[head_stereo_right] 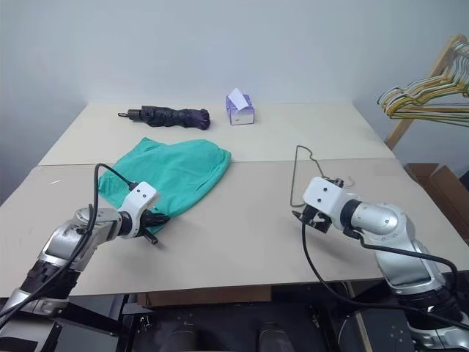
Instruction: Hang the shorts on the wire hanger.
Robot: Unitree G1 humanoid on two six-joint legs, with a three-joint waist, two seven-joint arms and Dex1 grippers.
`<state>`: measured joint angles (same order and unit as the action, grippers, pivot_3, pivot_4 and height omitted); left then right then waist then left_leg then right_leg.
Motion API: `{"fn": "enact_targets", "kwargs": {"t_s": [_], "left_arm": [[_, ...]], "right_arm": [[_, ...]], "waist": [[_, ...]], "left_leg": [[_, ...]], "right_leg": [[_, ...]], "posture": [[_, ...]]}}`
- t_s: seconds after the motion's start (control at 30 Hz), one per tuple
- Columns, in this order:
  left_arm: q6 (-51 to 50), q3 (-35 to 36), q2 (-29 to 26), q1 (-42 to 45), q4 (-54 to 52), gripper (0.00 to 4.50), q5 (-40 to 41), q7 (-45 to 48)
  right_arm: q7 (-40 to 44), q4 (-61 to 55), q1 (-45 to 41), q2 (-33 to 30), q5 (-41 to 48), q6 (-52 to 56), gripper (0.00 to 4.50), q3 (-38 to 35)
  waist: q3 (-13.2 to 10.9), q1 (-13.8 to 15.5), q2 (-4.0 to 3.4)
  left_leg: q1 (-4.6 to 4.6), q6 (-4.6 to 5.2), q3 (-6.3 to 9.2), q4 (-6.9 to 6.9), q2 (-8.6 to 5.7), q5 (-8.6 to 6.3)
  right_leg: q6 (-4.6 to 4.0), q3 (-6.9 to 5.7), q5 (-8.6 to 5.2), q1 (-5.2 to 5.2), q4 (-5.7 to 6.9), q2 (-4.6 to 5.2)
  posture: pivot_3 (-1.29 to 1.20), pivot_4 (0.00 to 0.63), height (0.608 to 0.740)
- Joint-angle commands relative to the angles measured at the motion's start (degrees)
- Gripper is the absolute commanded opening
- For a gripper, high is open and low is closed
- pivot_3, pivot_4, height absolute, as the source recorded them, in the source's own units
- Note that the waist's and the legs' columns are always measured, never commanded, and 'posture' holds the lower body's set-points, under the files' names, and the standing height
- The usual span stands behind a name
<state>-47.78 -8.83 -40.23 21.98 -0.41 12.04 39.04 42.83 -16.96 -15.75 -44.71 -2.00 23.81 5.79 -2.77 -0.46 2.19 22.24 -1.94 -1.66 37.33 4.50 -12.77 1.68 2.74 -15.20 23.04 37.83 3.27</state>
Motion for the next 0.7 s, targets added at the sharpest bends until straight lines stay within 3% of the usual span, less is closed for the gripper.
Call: {"fn": "enact_targets", "kwargs": {"t_s": [0.03,0.23,0.37,0.53,0.7], "left_arm": [[3.6,4.4,-1.9,-1.2,-6.9,0.02,2.7,3.5],[9.9,12.5,-12.8,-11.2,-22.3,0.02,12.5,21.0],[9.7,19.3,-21.6,-20.4,-29.2,0.02,13.0,25.4],[7.4,28.0,-23.7,-28.1,-35.7,0.02,17.6,28.1],[2.7,34.6,-23.5,-29.4,-40.0,0.02,22.2,26.3]], "right_arm": [[-1.6,2.4,-4.4,3.1,-1.8,-3.6,4.5,2.7],[-3.2,11.8,-11.6,10.1,-7.4,-12.4,4.5,10.6],[-7.3,24.3,-18.5,16.5,-13.8,-21.9,4.5,17.0],[-9.4,34.8,-22.6,19.8,-17.8,-30.8,4.5,20.2],[-12.3,42.4,-24.4,20.4,-23.9,-40.2,4.5,24.3]], "waist": [[0.0,-0.3,0.0],[0.0,-0.6,-0.01],[0.0,-0.5,-0.02],[0.0,1.1,-0.04],[0.0,2.6,-0.04]], "left_leg": [[0.01,0.0,0.01,0.0,0.0,0.0],[0.08,-0.01,0.0,-0.09,0.0,0.0],[-0.05,-0.01,-0.03,-0.13,0.0,0.0],[0.07,-0.01,-0.03,-0.14,0.01,0.0],[0.02,-0.01,-0.03,-0.14,0.01,0.0]], "right_leg": [[0.0,0.0,0.0,0.0,0.0,0.0],[0.01,0.01,-0.01,0.11,-0.03,0.02],[0.0,0.02,-0.01,0.05,0.02,0.03],[0.01,-0.01,-0.03,0.13,-0.02,0.05],[0.0,-0.04,-0.03,0.09,-0.03,0.05]], "posture": [[0.06,0.0,0.74],[0.09,0.0,0.74],[0.13,0.0,0.74],[0.18,0.0,0.74],[0.22,0.0,0.74]]}}
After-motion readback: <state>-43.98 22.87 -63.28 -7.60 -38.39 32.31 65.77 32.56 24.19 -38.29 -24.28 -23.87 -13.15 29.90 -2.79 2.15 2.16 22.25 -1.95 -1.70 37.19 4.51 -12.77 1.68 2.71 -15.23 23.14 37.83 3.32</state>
